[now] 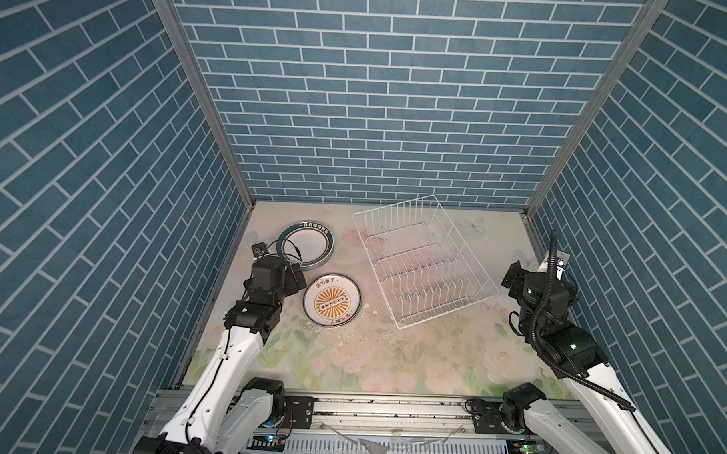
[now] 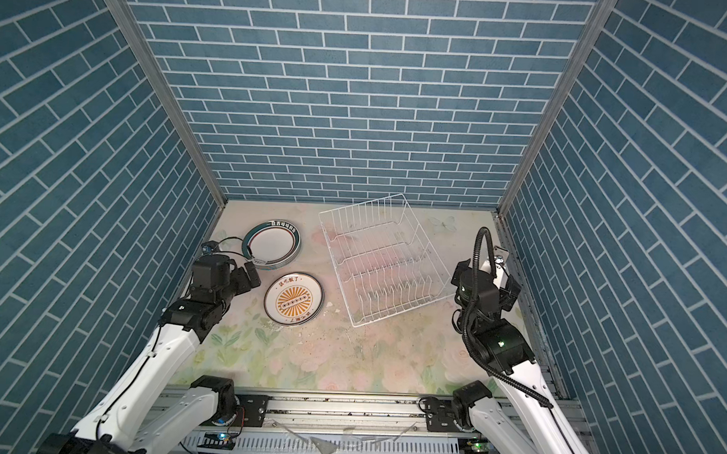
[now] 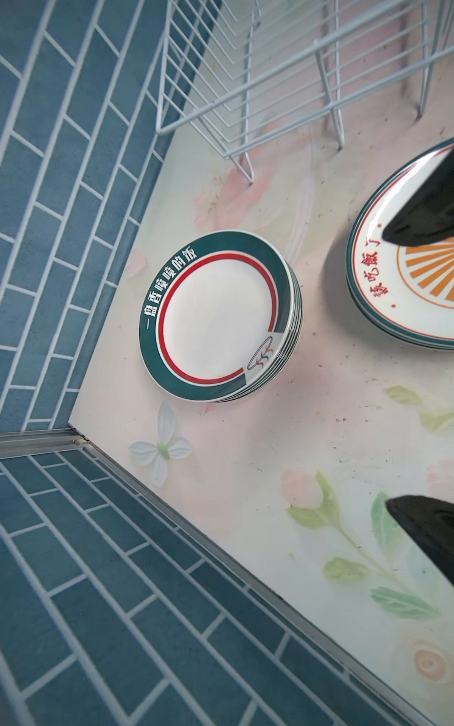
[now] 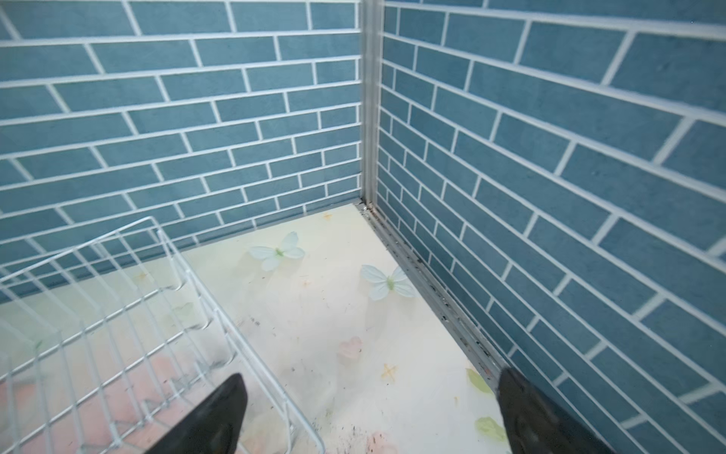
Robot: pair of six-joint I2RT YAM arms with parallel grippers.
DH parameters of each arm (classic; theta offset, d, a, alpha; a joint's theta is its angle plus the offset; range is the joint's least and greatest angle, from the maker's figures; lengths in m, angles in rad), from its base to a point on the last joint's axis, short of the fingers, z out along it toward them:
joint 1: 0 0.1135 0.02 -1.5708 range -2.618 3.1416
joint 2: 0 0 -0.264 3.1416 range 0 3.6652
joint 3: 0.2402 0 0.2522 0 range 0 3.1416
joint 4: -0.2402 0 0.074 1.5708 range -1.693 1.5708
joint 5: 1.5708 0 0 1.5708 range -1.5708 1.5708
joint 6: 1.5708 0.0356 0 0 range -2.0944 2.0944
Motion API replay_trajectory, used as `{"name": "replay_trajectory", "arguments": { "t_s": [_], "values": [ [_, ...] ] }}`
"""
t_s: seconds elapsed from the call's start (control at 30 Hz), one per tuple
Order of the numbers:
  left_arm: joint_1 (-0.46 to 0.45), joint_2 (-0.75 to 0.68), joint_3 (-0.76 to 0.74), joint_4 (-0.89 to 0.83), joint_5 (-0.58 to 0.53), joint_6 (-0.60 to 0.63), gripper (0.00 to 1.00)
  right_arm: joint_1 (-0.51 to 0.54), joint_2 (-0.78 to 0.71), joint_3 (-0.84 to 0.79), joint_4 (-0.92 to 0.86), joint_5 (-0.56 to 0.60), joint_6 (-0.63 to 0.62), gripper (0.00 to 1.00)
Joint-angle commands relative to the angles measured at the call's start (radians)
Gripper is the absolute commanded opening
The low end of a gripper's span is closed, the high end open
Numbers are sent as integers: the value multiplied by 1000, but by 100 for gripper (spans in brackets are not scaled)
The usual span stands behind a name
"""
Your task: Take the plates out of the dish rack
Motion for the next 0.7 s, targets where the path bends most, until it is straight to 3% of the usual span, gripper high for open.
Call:
{"name": "replay_trajectory", "arguments": {
  "t_s": [0.0, 0.07, 0.2, 0.3, 0.43, 0.67],
  "values": [
    [-2, 31, -59, 228, -41, 154, 99, -43, 39, -154, 403, 76, -204, 99],
    [-2, 61, -70, 282, -46, 195, 99, -68, 102, -224, 597, 91, -289, 99],
    [-2, 131, -80, 388, -48, 258, 99, -121, 226, -246, 607, -8, -292, 99],
    [-2, 146, -134, 517, -66, 296, 99, -140, 297, -305, 716, -93, -302, 99],
    [-1, 160, -197, 655, -41, 336, 99, -164, 395, -398, 939, -118, -333, 99],
    [-1, 210, -239, 767, -12, 404, 99, -212, 537, -496, 1182, -213, -334, 99]
  ]
}}
